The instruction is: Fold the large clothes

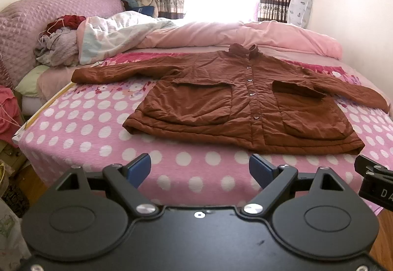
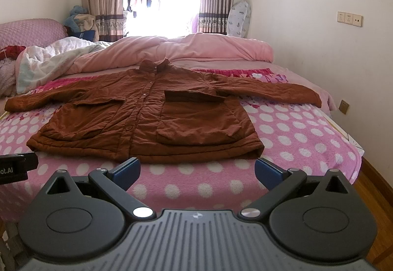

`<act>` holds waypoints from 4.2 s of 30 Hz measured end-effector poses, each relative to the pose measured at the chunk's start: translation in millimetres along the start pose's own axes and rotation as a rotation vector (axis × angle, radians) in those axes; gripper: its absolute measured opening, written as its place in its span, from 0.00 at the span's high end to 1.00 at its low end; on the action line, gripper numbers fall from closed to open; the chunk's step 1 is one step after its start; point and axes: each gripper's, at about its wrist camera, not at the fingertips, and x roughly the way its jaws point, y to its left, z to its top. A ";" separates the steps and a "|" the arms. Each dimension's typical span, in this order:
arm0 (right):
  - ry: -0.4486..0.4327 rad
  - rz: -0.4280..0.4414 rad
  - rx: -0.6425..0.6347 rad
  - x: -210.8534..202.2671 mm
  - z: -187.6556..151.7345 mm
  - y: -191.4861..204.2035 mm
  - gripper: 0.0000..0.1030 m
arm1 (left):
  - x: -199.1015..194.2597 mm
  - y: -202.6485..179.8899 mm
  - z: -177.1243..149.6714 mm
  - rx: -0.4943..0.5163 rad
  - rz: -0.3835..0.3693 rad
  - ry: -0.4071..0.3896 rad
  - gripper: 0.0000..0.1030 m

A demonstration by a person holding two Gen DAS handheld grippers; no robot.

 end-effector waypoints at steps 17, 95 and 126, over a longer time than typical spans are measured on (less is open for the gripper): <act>-0.001 0.001 -0.004 -2.0 1.7 1.0 0.00 | 0.2 -0.7 1.4 0.003 -0.004 -0.001 0.13; -0.051 0.075 -0.010 110.1 70.0 13.4 0.00 | 137.7 132.7 87.3 -0.235 -0.063 -0.057 0.13; 0.104 0.069 -0.010 364.7 147.3 105.5 0.00 | 415.6 428.0 160.7 -0.962 0.109 -0.183 0.20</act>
